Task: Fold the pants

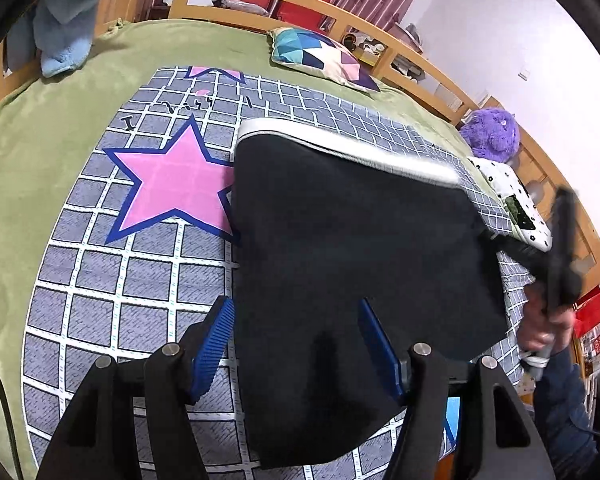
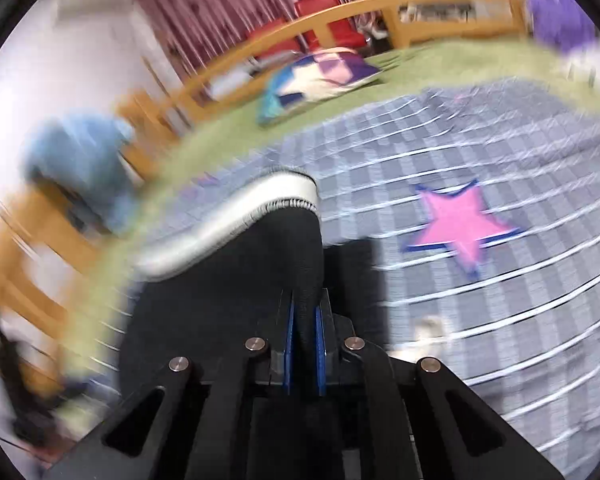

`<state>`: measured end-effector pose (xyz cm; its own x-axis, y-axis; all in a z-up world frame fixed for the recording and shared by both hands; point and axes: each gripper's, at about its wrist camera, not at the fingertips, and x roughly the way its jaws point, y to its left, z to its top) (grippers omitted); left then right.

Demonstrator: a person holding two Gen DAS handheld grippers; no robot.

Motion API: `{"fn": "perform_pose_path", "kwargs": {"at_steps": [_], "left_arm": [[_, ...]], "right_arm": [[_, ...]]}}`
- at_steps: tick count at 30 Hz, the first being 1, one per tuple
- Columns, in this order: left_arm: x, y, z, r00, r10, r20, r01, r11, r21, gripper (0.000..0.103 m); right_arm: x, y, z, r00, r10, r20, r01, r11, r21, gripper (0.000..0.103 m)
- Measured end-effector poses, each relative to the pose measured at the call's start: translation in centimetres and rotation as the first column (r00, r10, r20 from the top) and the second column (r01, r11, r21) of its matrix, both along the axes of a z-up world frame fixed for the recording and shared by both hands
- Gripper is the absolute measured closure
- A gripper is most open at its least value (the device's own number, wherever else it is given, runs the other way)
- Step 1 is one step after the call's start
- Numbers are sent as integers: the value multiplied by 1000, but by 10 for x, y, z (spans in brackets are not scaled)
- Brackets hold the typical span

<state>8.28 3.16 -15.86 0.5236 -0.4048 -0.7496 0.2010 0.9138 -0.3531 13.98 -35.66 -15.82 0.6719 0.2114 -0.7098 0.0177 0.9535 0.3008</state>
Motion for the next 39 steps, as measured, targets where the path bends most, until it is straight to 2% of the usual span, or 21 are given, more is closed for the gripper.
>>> {"fn": "perform_pose_path", "kwargs": {"at_steps": [1,2,4,6,9,13,14,15,17,20,23,25,27,28,30,32,33,34,36,39], "left_arm": [[-1,-1,0,1000,1,6,-1,1000,12,40],[-1,-2,1,1000,0,13,0,1000,21,40],[-4,-5,4,1000,-9,26,8,999,36,40],[-4,-6,7,999,-17,27,16,999,34,40],[-6,-8,10,999,-32,30,31,999,41,40],[-8,-8,13,998,-42,38,40,998,53,40],[-7,-8,13,998,-46,30,45,998,45,40],[-4,-8,13,999,-49,20,48,998,42,40],[-4,-11,15,998,-58,17,57,997,52,40],[-6,-20,20,996,-76,42,72,994,78,40],[-13,-31,7,998,-64,12,62,991,116,40],[-24,-38,-14,998,-56,-26,59,990,130,40],[-34,-45,-32,999,-40,-19,43,980,192,39],[-38,-49,-35,999,-47,6,45,974,222,39],[-39,-52,-29,998,-68,15,62,966,252,38],[-34,-49,-17,997,-74,0,72,971,229,38],[-29,-46,-7,997,-78,16,73,976,205,38],[-25,-46,0,996,-79,36,71,978,198,38],[-6,-52,13,994,-86,73,69,975,212,38],[30,-67,24,989,-107,103,81,970,227,38]], "right_arm": [[4,1,-13,999,-7,-40,5,998,-56,94],[6,-4,-25,998,-19,-59,16,999,-36,94],[5,-20,-36,997,-54,-63,58,996,66,94],[-3,-26,-32,995,-89,-40,93,990,110,94],[-16,-13,-23,995,-100,-11,101,995,24,95],[-28,-24,-18,994,-114,2,113,991,68,94],[-26,-22,-24,994,-108,-20,109,993,36,91],[-21,-21,-29,994,-105,-40,106,994,12,84],[-27,-21,-24,991,-124,-51,122,992,-26,78],[-51,-13,5,990,-144,-3,143,987,-69,79],[-78,11,15,997,-70,32,73,989,-125,79],[-88,30,1,1000,-5,-10,3,991,-137,79],[-95,46,-26,996,38,-75,-52,979,-198,79],[-97,51,-44,994,37,-100,-60,969,-238,79],[-99,54,-50,995,34,-93,-57,964,-260,79],[-98,54,-37,993,55,-103,-80,962,-262,79],[-97,52,-27,993,68,-93,-89,966,-242,79],[-97,49,-15,995,75,-60,-87,971,-223,79],[-90,44,8,997,70,23,-63,975,-211,70],[-59,43,24,995,78,66,-60,969,-240,65]]}}
